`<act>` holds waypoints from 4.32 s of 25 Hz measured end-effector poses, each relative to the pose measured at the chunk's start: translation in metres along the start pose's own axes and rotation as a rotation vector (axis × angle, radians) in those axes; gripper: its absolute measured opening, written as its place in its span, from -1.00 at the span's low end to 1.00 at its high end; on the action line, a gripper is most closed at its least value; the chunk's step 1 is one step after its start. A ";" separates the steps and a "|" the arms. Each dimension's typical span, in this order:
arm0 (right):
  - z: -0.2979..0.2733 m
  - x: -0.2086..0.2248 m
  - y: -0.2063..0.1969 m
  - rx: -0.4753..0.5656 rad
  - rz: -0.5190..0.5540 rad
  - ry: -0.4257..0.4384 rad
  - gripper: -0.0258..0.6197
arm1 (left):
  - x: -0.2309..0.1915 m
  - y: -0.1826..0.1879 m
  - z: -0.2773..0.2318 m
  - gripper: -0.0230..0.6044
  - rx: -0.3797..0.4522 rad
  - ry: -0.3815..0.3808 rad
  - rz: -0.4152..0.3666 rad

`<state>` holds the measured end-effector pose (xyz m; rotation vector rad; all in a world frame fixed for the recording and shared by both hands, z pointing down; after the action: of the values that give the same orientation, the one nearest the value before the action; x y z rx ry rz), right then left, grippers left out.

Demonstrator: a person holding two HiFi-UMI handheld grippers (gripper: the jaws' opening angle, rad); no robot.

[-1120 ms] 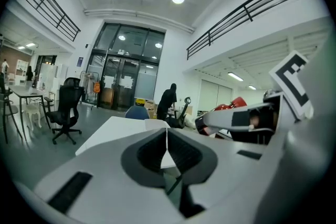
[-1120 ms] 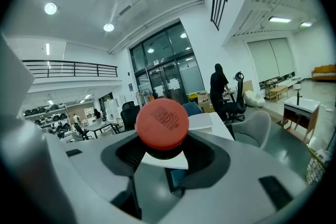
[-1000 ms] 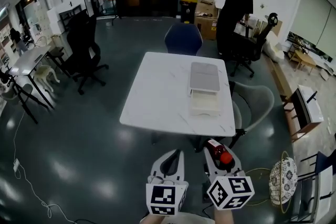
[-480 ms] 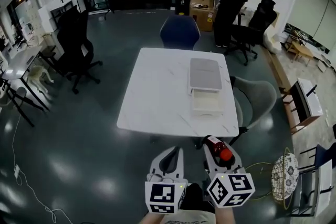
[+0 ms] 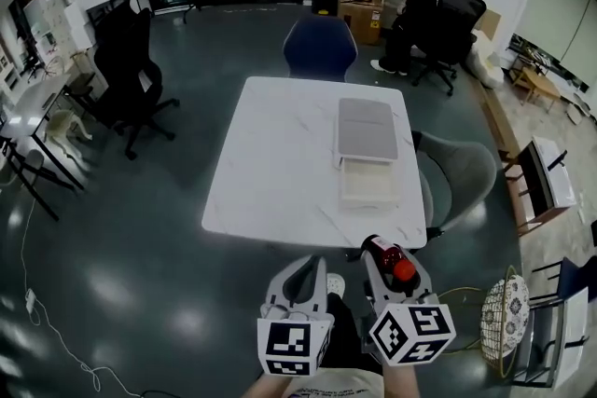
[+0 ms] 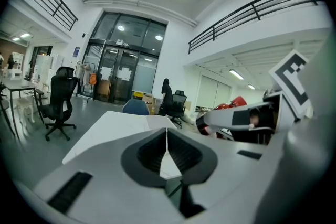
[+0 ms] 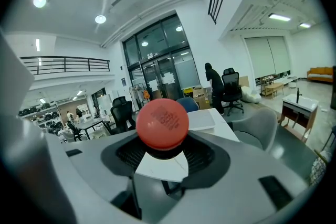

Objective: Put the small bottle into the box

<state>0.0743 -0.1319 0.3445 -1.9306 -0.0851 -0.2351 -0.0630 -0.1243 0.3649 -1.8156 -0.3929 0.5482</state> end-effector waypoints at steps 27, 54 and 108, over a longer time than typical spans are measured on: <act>-0.205 0.081 0.052 -0.132 -0.002 0.064 -0.22 | -0.055 0.045 -0.197 -0.86 -0.077 0.083 0.005; -0.308 0.122 0.001 -0.389 0.014 0.060 -0.22 | -0.087 0.006 -0.295 -0.86 -0.254 0.079 0.097; -0.345 0.115 -0.077 -0.627 0.224 0.058 -0.21 | -0.108 -0.041 -0.293 -0.86 -0.341 0.136 0.190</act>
<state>0.1312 -0.4305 0.5577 -2.5294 0.2744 -0.1786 0.0081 -0.4026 0.4953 -2.2213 -0.2311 0.5059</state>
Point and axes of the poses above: the fingertips, and each gripper's own axes: z backward along the fingers, x to its right, y out of its top, the point moved 4 cm from there along z, backward along the fingers, and after that the axes turned 9 degrees about -y, right-handed, at the moved point
